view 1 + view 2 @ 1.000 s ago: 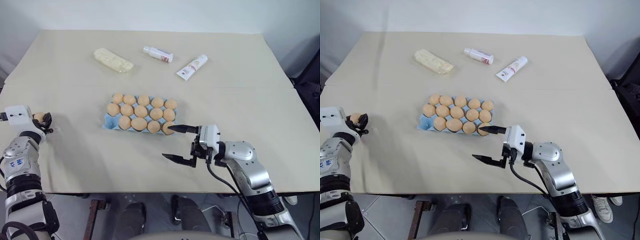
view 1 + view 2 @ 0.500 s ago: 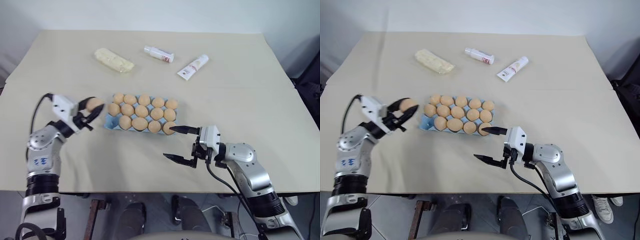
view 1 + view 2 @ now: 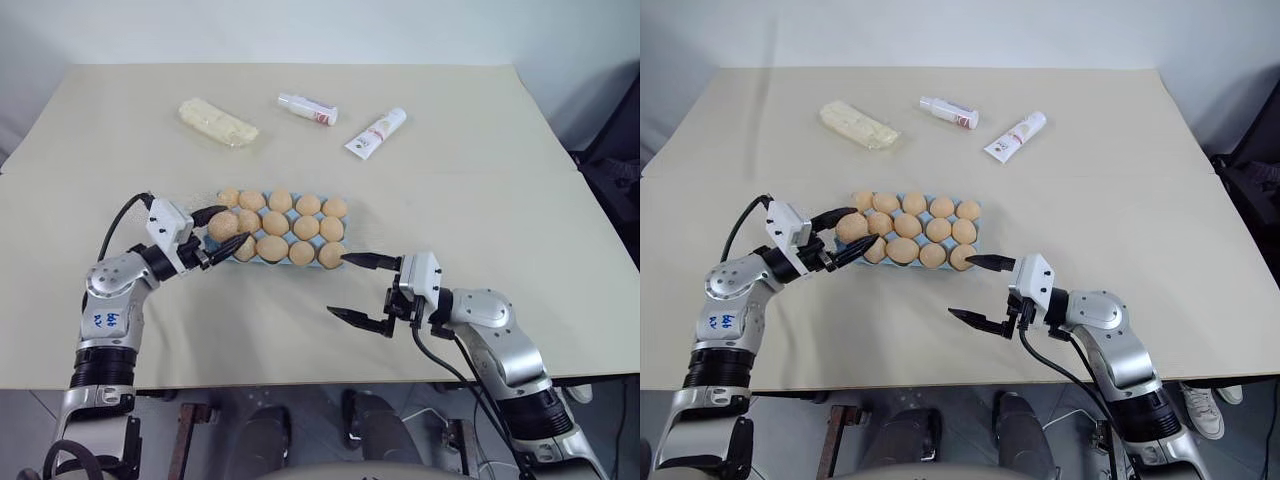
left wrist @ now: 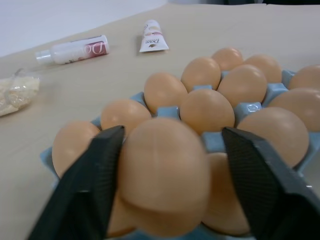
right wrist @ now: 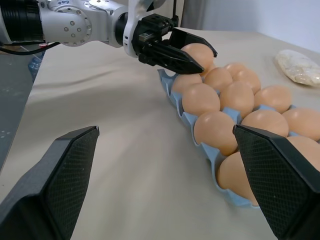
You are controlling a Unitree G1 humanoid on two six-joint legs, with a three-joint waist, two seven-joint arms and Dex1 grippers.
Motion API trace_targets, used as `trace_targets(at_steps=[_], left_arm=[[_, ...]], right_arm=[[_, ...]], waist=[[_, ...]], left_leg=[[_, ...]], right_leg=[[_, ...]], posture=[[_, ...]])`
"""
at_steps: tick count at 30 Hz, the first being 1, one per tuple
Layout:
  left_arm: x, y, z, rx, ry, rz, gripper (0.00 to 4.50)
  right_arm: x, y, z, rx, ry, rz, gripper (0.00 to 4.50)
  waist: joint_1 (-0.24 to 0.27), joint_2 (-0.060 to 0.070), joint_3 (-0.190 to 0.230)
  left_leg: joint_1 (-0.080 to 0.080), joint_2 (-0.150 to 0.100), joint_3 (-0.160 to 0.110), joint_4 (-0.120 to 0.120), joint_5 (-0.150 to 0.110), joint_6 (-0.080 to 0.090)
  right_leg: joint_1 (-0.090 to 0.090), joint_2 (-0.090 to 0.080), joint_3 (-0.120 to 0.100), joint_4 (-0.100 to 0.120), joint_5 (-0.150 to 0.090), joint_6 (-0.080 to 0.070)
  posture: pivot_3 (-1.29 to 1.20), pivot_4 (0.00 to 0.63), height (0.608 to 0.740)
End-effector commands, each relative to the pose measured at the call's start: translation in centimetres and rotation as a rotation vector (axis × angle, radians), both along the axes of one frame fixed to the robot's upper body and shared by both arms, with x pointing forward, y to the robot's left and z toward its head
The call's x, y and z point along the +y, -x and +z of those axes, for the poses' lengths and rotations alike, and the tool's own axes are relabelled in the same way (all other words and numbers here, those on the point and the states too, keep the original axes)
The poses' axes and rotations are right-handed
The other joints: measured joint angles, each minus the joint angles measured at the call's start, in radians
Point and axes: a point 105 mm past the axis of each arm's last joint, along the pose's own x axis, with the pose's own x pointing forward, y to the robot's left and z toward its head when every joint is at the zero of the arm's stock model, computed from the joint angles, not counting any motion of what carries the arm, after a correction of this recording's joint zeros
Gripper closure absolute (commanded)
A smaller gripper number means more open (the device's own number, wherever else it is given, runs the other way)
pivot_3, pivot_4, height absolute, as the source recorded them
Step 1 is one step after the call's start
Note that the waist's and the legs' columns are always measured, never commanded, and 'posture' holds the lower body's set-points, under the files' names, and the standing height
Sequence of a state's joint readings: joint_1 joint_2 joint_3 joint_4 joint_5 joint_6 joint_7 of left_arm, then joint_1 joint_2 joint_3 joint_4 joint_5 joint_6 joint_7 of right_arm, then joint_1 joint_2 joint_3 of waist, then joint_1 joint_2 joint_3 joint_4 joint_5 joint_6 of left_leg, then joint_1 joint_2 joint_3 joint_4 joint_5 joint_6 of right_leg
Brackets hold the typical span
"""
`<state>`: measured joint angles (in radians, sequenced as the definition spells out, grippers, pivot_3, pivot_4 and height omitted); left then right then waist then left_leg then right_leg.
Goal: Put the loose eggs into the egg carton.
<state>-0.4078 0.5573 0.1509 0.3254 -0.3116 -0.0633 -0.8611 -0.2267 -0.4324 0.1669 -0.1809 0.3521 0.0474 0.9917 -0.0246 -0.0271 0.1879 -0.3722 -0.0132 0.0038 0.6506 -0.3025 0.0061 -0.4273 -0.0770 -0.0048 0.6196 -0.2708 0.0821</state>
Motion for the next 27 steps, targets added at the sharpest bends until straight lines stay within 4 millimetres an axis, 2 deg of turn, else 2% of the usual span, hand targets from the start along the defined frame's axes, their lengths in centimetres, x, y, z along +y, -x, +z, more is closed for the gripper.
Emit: trace_targets(at_steps=[1, 8, 12, 20, 24, 27], left_arm=[[1.3, 0.7, 1.0, -0.029, -0.008, 0.024, 0.01], [3.5, 2.4, 1.7, -0.041, -0.049, 0.071, 0.01], [5.4, 4.3, 2.1, -0.021, -0.132, 0.065, 0.01], [7.4, 7.3, 0.5, 0.064, -0.305, 0.028, 0.01], [8.2, 7.4, 0.3, 0.058, -0.287, 0.083, 0.01], [7.8, 7.6, -0.1, 0.058, -0.264, 0.085, 0.01]], right_arm=[[-0.2, 0.3, 1.1, -0.044, -0.005, 0.000, 0.00], [-0.2, 0.4, 1.0, -0.036, 0.000, 0.009, 0.00], [-0.6, 0.4, 1.0, -0.031, 0.019, 0.019, 0.00], [-4.1, 0.2, 1.0, -0.025, 0.096, -0.039, 0.00], [-5.3, -0.7, 1.2, -0.037, 0.107, -0.091, 0.00], [-5.6, -1.0, 1.2, -0.031, 0.093, -0.102, 0.00]], waist=[[-0.002, 0.000, 0.000], [-0.001, 0.000, 0.000], [-0.003, 0.000, 0.000], [-0.001, 0.001, 0.001], [0.000, 0.001, 0.001], [0.000, 0.001, 0.001]], left_leg=[[0.000, 0.000, 0.000, 0.000, 0.000, 0.000], [0.001, 0.000, 0.000, -0.001, 0.000, 0.000], [0.000, 0.000, 0.000, -0.002, 0.000, 0.000], [0.000, 0.000, 0.000, -0.004, -0.001, 0.001], [0.000, 0.000, 0.000, -0.004, -0.001, 0.001], [0.000, 0.000, 0.000, -0.004, -0.001, 0.001]], right_leg=[[0.000, 0.000, 0.000, 0.000, 0.000, 0.000], [0.000, 0.000, 0.001, 0.000, 0.000, 0.000], [0.000, -0.001, 0.001, -0.001, 0.000, -0.001], [0.000, -0.002, 0.001, -0.004, -0.001, -0.002], [0.000, -0.002, 0.001, -0.004, -0.001, -0.002], [0.000, -0.002, 0.001, -0.004, -0.001, -0.002]], posture=[[0.00, 0.150, 0.740], [0.00, 0.150, 0.740], [0.00, 0.150, 0.740], [0.00, 0.150, 0.740], [0.00, 0.150, 0.740], [0.00, 0.150, 0.740]])
